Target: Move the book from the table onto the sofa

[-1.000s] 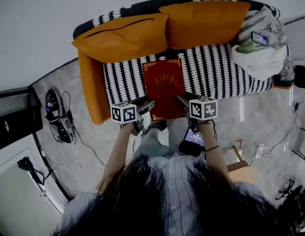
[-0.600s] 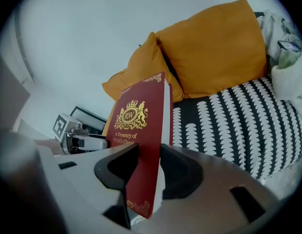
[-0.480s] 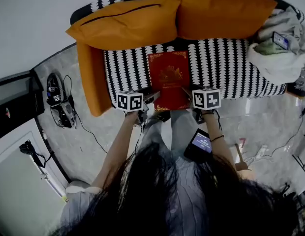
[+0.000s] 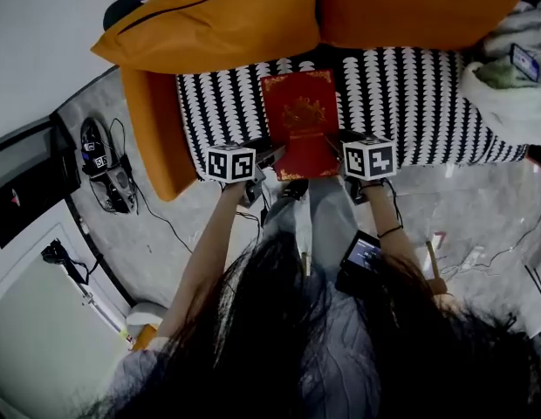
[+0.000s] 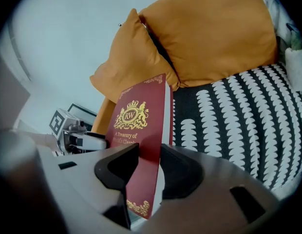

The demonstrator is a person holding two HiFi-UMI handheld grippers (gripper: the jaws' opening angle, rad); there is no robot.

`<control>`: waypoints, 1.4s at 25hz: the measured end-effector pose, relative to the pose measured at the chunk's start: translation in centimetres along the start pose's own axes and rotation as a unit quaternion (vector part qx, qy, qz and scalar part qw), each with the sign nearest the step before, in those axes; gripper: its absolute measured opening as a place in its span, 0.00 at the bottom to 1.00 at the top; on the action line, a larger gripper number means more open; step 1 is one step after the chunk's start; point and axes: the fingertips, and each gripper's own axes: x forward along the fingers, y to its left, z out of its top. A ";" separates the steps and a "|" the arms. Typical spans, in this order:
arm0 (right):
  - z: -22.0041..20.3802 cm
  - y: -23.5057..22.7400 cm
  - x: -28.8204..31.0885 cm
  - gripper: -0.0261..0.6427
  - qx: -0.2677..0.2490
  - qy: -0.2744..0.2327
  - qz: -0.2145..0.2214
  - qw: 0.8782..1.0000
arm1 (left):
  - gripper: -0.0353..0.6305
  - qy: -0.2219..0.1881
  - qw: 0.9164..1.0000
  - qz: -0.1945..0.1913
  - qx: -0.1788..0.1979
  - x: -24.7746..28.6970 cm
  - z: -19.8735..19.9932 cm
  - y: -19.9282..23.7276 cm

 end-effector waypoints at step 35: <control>-0.4 0.4 -0.2 0.21 0.035 -0.102 -0.041 0.993 | 0.41 -0.113 0.993 -0.017 0.027 -3.4 -1.0 -2.4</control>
